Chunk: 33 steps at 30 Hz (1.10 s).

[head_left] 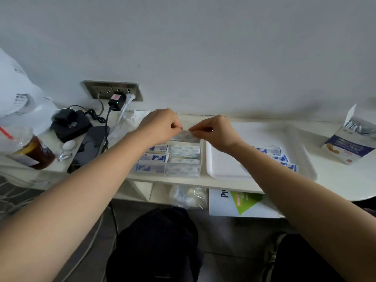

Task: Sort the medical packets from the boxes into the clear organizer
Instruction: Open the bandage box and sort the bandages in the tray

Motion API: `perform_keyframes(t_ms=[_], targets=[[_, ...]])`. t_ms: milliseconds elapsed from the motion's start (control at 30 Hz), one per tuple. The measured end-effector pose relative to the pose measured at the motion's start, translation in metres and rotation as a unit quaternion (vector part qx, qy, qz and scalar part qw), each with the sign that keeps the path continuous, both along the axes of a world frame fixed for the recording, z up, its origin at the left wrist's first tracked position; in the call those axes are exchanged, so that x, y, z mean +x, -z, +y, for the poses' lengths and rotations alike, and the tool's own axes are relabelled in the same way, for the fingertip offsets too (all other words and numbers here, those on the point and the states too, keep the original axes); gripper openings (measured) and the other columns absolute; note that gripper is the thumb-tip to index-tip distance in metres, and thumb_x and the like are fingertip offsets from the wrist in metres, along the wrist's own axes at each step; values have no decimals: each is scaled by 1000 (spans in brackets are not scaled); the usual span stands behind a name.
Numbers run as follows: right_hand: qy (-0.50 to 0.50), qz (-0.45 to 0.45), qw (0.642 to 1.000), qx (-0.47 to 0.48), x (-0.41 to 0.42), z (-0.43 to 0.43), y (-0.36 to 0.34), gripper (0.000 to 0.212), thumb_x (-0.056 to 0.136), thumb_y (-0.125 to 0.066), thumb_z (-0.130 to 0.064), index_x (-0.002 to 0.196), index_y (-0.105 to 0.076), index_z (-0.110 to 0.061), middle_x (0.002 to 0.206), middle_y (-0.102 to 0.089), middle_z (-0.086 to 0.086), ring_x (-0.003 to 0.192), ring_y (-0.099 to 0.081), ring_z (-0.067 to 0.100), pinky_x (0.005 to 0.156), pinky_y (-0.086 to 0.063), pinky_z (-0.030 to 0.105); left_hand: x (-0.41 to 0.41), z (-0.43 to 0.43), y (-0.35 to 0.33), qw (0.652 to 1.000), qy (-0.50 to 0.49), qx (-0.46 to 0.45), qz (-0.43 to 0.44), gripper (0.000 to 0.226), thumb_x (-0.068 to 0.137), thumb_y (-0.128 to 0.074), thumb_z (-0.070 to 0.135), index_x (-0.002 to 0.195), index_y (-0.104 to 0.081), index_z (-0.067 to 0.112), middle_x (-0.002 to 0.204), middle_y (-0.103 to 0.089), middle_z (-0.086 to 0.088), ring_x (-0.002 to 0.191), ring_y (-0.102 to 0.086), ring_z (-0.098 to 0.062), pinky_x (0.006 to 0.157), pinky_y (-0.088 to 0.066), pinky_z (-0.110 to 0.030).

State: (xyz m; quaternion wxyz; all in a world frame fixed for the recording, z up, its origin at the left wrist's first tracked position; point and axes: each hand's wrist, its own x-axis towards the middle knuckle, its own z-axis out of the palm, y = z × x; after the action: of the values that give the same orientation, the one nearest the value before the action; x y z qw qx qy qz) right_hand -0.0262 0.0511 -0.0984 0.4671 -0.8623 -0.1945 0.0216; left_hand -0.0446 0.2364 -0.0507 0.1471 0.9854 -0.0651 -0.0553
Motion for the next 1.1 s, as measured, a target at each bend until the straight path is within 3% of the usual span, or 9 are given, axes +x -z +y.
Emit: perform_keyframes(t_ms=[100, 200, 300, 467, 633, 733, 867, 967, 1100], targets=[[-7, 4, 1000, -28, -4, 11, 6, 11, 81, -73, -14, 90, -77, -17, 77, -73, -1, 66, -61, 1, 67, -47, 17, -6, 7, 1, 999, 15, -34, 38, 18, 89, -60, 15, 83, -76, 19, 75, -69, -1, 50, -50, -8, 59, -41, -19], [7, 4, 999, -33, -6, 10, 9, 9, 84, -70, -20, 90, -76, -18, 75, -67, -11, 56, -50, -4, 58, -37, 9, -7, 14, 12, 995, -17, -70, 75, 14, 90, -63, 19, 91, -76, 21, 56, -63, 7, 51, -56, -5, 55, -40, -18], [32, 1, 998, -53, -5, 2, 7, 9, 86, -66, -24, 91, -74, -22, 81, -61, -17, 61, -51, 2, 58, -37, 8, -5, 11, 26, 991, -23, -59, 119, 14, 89, -64, 21, 95, -76, 22, 56, -63, 5, 52, -57, -8, 53, -40, -19], [10, 17, 996, -84, -11, -5, 11, 10, 87, -65, -22, 93, -73, -24, 89, -56, -6, 69, -51, 6, 65, -41, 15, -4, -5, 46, 988, -35, -45, 147, 14, 91, -60, 14, 93, -72, 21, 64, -65, 3, 54, -62, -11, 49, -43, -20], [-5, 16, 995, -94, -13, -5, 16, 11, 87, -65, -21, 95, -72, -25, 94, -54, 0, 71, -53, 7, 68, -41, 15, -4, -15, 55, 987, -54, -34, 145, 4, 87, -65, 12, 86, -67, 15, 76, -69, -3, 64, -67, -17, 62, -53, -26], [-12, 16, 995, -94, -13, -7, 15, 11, 87, -64, -21, 95, -71, -25, 95, -54, 1, 71, -53, 5, 65, -38, 10, -5, -19, 57, 993, -34, 42, 107, 6, 83, -68, 14, 86, -71, 18, 91, -70, -1, 79, -64, -19, 73, -53, -31], [-9, 19, 997, -75, -8, -19, 8, 12, 88, -63, -19, 95, -71, -24, 90, -58, -6, 67, -52, 3, 60, -40, 6, -7, -21, 46, 993, -26, 103, 51, 7, 84, -68, 27, 86, -72, 22, 93, -69, 1, 88, -62, -23, 71, -47, -29], [38, 30, 997, -62, 3, -44, 7, 12, 87, -62, -14, 92, -71, -21, 84, -62, -6, 60, -49, 1, 56, -39, 9, -4, -34, 29, 997, -27, 52, -51, 11, 87, -59, 24, 83, -69, 22, 86, -68, 0, 85, -62, -25, 70, -49, -30], [102, 82, 979, -154, 14, -93, 21, 13, 84, -63, -11, 95, -65, -19, 87, -62, 0, 75, -57, 14, 69, -44, 26, -2, -84, 11, 987, 15, -69, -142, 12, 85, -53, 21, 87, -65, 22, 76, -64, 5, 77, -58, -22, 71, -50, -31]])
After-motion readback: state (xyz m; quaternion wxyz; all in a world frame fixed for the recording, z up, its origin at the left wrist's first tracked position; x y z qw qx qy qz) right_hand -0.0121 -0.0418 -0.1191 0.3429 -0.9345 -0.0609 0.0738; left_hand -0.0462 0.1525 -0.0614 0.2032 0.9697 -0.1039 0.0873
